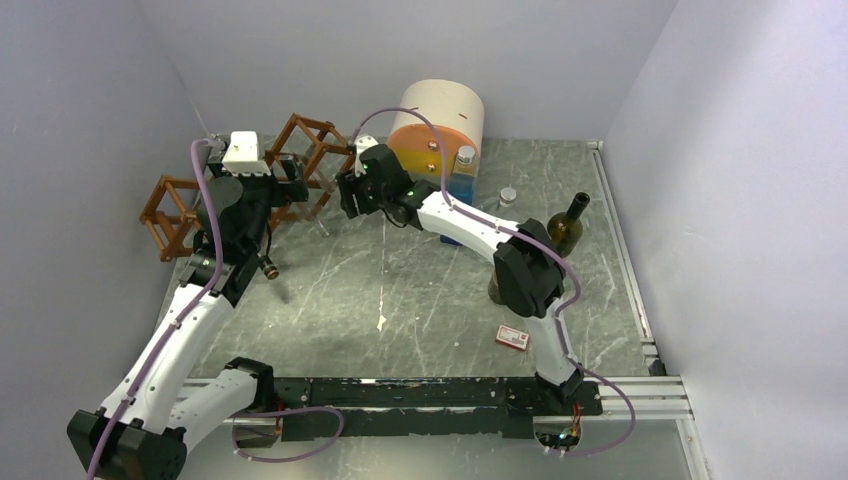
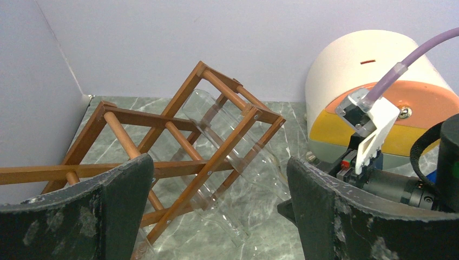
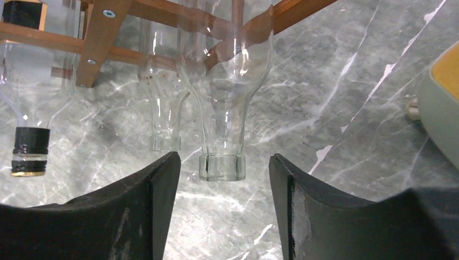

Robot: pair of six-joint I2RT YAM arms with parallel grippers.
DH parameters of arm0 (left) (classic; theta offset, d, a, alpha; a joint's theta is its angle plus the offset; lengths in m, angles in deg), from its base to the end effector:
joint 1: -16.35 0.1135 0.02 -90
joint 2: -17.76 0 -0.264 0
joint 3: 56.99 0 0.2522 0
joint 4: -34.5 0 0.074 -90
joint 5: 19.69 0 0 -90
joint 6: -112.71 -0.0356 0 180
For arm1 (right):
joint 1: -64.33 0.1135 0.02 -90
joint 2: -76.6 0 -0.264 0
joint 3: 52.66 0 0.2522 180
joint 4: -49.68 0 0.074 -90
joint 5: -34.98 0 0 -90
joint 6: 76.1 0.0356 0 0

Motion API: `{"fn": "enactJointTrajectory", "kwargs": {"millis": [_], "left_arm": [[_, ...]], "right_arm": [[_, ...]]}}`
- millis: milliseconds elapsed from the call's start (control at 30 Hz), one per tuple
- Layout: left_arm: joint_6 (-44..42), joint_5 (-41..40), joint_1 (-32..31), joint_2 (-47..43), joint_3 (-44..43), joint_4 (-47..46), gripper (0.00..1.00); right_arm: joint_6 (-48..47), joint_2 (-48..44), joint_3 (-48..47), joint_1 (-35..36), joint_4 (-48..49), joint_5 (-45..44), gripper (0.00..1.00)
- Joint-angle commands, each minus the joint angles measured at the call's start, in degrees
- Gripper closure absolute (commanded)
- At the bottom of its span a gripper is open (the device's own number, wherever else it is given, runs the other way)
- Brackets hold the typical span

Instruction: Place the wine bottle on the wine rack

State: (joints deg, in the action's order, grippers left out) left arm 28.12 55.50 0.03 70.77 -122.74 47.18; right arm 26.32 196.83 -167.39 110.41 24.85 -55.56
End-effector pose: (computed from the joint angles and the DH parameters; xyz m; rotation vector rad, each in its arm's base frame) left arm 0.2094 -0.0518 0.3801 -0.0537 1.5697 -0.0951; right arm 0.3461 0.3589 0.2621 -0.6193 2.0676 0.5960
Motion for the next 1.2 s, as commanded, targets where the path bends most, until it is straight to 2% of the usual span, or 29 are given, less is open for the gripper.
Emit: {"fn": "enactJointTrajectory", "kwargs": {"millis": [0, 167, 267, 500, 567, 667, 767, 867, 1167], "left_arm": [[0.57, 0.92, 0.53, -0.53, 0.39, -1.82, 0.03], [0.62, 0.88, 0.55, -0.14, 0.36, -1.76, 0.03], [0.45, 0.83, 0.58, -0.26, 0.53, -1.82, 0.03], [0.65, 1.64, 0.51, 0.74, -0.02, -1.21, 0.03], [0.57, 1.62, 0.57, 0.82, 0.02, -1.2, 0.03], [0.55, 1.78, 0.6, 0.78, 0.2, -1.38, 0.03], [0.7, 2.04, 0.52, 0.95, -0.03, -1.14, 0.03], [0.83, 2.15, 0.58, 0.8, -0.14, -1.03, 0.03], [0.69, 3.5, 0.54, -1.51, 0.72, -2.18, 0.03]], "right_arm": [[-0.38, 2.36, -3.17, -0.08, -1.18, 0.79, 0.4], [-0.76, 5.14, -6.78, -0.18, -1.34, 0.42, 0.61], [-0.95, 5.99, -8.18, -0.19, -0.65, -0.08, 0.68], [-1.34, 9.81, -13.53, -0.29, -2.1, 0.83, 0.72], [-1.06, 10.28, -14.51, -0.29, -2.72, 0.55, 0.67], [-0.54, 8.72, -13.37, -0.31, -2.12, 0.43, 0.47], [-0.22, 5.38, -10.48, -0.35, -0.4, 0.52, 0.34], [0.13, 1.47, -8.01, -0.38, 0.15, 0.04, 0.31], [0.84, -16.99, 4.57, -0.45, 1.62, -5.56, 0.3]]}}
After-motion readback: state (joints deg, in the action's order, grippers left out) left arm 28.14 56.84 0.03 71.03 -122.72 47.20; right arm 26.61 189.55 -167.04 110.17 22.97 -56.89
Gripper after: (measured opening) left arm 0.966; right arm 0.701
